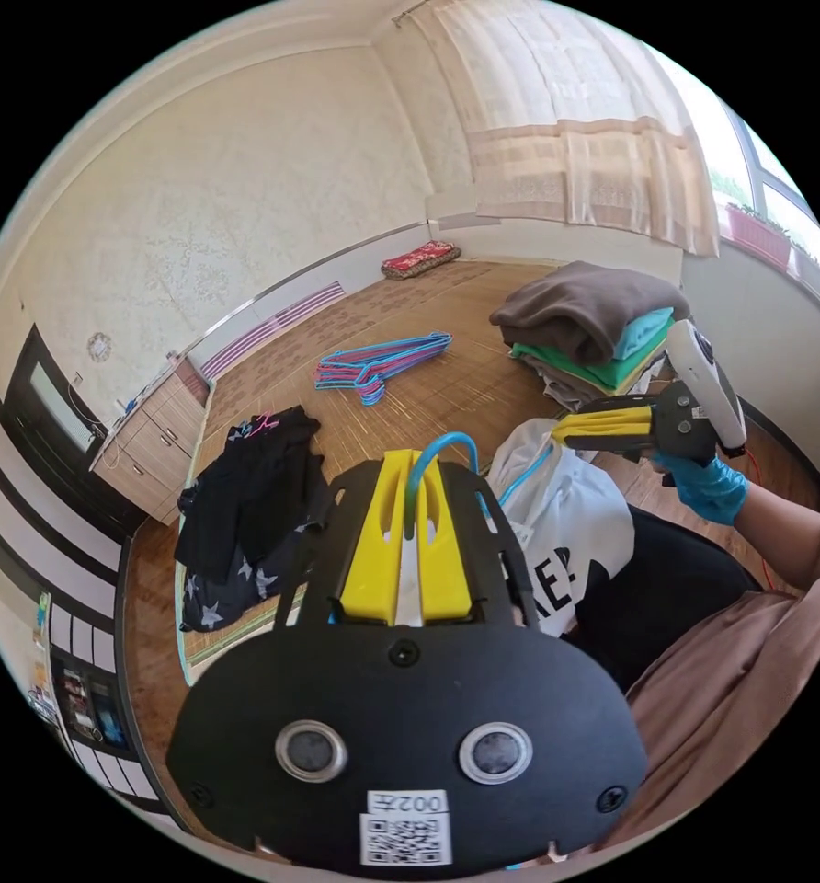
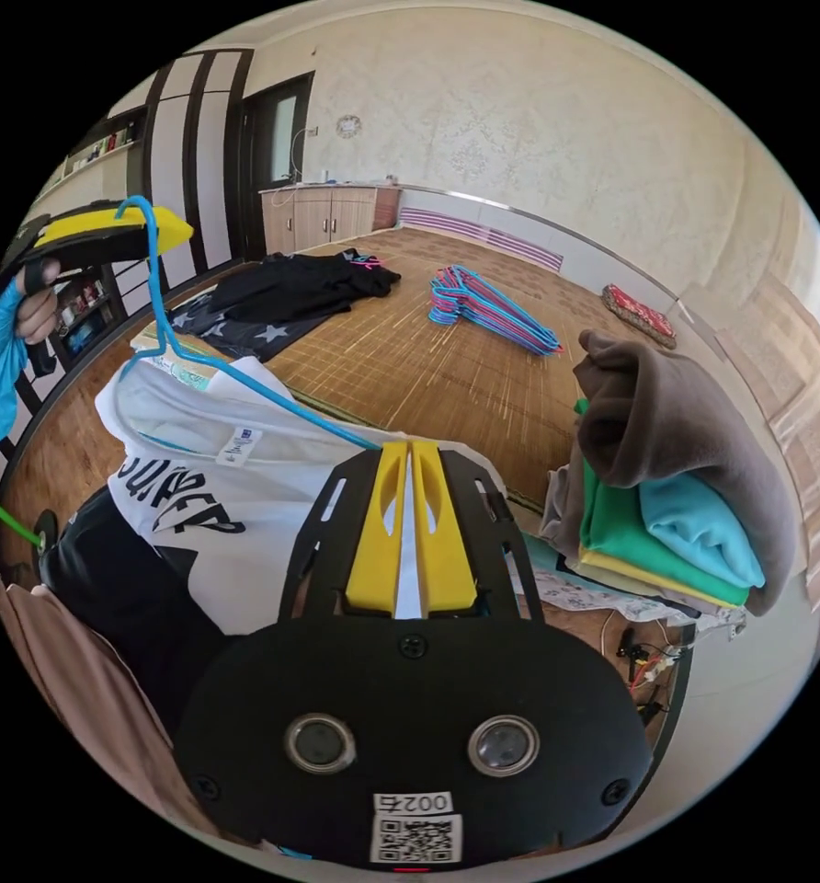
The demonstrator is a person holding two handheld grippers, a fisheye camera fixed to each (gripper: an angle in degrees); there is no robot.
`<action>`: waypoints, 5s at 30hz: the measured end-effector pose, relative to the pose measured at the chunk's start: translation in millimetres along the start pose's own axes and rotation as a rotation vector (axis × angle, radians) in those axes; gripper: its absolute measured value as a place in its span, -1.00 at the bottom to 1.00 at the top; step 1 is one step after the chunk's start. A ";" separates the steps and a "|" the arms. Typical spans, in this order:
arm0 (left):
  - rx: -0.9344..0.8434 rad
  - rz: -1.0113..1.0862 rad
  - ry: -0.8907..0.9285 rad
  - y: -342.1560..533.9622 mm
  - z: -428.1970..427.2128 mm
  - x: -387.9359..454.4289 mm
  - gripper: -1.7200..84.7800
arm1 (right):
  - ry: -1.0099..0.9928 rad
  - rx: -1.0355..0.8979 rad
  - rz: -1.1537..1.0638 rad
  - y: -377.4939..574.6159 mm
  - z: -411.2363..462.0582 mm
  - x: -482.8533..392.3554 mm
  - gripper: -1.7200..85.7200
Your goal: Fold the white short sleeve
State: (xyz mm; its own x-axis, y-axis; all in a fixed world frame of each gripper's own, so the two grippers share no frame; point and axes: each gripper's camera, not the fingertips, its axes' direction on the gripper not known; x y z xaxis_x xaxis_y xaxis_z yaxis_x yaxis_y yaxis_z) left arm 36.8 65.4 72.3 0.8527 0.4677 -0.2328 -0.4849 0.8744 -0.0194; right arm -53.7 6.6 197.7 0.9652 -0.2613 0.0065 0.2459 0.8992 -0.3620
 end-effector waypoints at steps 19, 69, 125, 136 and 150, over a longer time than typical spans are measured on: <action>0.010 -0.122 -0.137 29.9 -32.8 -35.0 -0.98 | 0.164 -0.056 0.090 6.6 24.4 26.3 -0.98; 0.153 -0.224 -0.098 19.1 -67.8 -46.3 -0.98 | -0.532 0.129 0.124 30.9 38.7 114.4 -0.64; -0.101 -0.245 0.118 -8.5 197.8 -71.7 -0.98 | -0.046 0.159 -0.014 -48.4 95.6 126.0 -0.97; -0.147 -0.264 0.128 -34.7 284.6 -116.0 -0.98 | -0.005 0.093 -0.011 -151.4 134.1 145.6 -0.97; -0.173 -0.279 0.152 -37.6 368.2 -136.1 -0.98 | -0.059 -0.104 0.058 -196.2 242.4 153.6 -0.84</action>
State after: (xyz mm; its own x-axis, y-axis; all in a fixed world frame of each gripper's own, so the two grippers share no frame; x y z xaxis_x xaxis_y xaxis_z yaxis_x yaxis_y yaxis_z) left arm 10.6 16.4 462.6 0.9246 0.1781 -0.3367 -0.2741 0.9249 -0.2635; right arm 67.8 -124.9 495.7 0.9819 -0.1861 0.0365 0.1820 0.8701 -0.4581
